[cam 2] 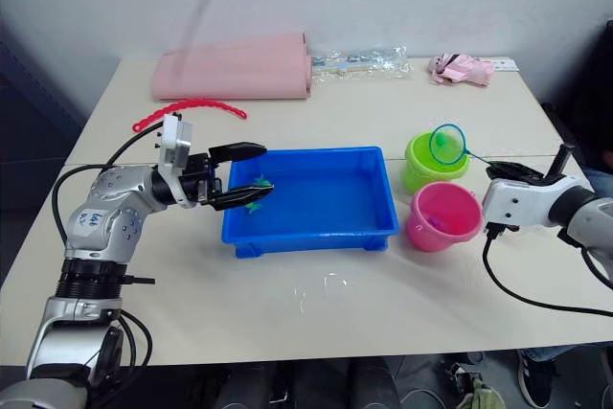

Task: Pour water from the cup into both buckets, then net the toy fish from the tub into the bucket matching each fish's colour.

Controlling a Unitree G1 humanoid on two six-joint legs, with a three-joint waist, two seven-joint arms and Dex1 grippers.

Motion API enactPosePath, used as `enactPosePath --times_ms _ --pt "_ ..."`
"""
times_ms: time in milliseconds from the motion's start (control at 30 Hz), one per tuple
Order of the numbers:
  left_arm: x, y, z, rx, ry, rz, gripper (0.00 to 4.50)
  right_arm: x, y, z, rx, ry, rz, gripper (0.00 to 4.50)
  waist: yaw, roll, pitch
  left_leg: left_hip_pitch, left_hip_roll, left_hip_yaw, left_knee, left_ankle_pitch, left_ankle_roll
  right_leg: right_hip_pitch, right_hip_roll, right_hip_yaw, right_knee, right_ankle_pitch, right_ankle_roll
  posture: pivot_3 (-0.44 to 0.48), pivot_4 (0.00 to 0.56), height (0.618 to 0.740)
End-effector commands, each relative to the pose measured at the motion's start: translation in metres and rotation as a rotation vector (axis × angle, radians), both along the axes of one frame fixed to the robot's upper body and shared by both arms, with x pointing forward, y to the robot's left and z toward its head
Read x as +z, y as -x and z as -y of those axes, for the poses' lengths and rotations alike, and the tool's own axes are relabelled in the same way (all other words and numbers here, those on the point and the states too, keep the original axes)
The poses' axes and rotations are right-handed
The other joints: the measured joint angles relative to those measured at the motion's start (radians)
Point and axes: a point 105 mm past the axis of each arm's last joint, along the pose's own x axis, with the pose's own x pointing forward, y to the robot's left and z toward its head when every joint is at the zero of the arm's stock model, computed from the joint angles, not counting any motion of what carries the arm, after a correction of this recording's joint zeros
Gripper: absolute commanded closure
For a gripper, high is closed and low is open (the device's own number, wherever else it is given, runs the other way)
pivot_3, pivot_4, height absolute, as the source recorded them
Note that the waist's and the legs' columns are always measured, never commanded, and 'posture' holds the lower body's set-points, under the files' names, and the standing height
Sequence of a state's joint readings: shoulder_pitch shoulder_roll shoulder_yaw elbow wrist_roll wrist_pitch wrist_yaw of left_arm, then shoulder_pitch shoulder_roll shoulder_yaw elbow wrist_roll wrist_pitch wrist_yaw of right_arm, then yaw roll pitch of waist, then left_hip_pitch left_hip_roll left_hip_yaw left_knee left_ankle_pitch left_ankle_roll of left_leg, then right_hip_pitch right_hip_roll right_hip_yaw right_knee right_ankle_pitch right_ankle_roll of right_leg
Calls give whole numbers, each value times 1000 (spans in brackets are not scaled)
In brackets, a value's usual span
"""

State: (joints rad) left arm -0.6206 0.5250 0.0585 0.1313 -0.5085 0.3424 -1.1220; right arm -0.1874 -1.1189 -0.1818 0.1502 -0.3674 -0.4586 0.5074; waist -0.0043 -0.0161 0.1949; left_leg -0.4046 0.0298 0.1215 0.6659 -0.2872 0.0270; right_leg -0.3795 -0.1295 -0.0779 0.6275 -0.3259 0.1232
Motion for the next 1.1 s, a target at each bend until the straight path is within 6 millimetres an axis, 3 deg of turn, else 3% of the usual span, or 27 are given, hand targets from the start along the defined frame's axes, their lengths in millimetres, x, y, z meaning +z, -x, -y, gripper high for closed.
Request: enactPosePath --times_ms 33,167,400,533,633,733,900,967,1033,1100 --pt "10 3 0 -9 23 34 43 21 -1 4 27 96 106 4500 0 0 0 0 0 0 0 0 0 0 0 0 0 0 0 0 150 740" --pt "9 3 2 -12 25 31 43 30 -6 5 76 201 156 4500 -3 0 0 0 0 0 0 0 0 0 0 0 0 0 0 0 150 740" --pt "9 2 3 -14 30 31 43 21 -11 17 86 267 99 4500 -3 1 0 0 0 0 0 1 0 0 0 0 0 0 0 0 150 740" --pt "9 1 2 -6 39 35 43 26 -9 11 117 139 114 4500 -4 1 0 0 0 0 0 1 0 0 0 0 0 0 0 0 150 740" --pt "7 2 -2 9 40 36 43 33 -6 4 126 -57 132 4500 -3 1 0 0 0 0 0 1 0 0 0 0 0 0 0 0 150 740" --pt "9 3 -17 53 42 39 43 54 -4 -13 177 -341 171 4500 -5 1 0 1 1 -1 1 1 0 2 0 -1 0 0 0 0 150 740" --pt "9 4 -44 144 51 28 43 61 0 -53 301 -731 -10 4500 -15 1 0 1 1 -3 0 1 1 2 0 -2 1 0 0 0 150 740" --pt "6 6 -65 218 47 12 43 40 5 -83 341 -903 -310 4500 -15 1 0 1 1 -3 0 1 1 3 -1 -2 1 0 0 0 150 740" --pt "6 8 -87 302 74 -3 43 32 5 -107 355 -1058 -481 4500 -21 0 0 1 1 -4 0 1 1 3 -2 -2 2 0 0 0 150 740" --pt "7 11 -98 342 78 -2 43 22 7 -120 327 -1088 -613 4500 -22 0 0 0 2 -6 0 0 1 3 -4 -3 1 0 -1 0 150 740"
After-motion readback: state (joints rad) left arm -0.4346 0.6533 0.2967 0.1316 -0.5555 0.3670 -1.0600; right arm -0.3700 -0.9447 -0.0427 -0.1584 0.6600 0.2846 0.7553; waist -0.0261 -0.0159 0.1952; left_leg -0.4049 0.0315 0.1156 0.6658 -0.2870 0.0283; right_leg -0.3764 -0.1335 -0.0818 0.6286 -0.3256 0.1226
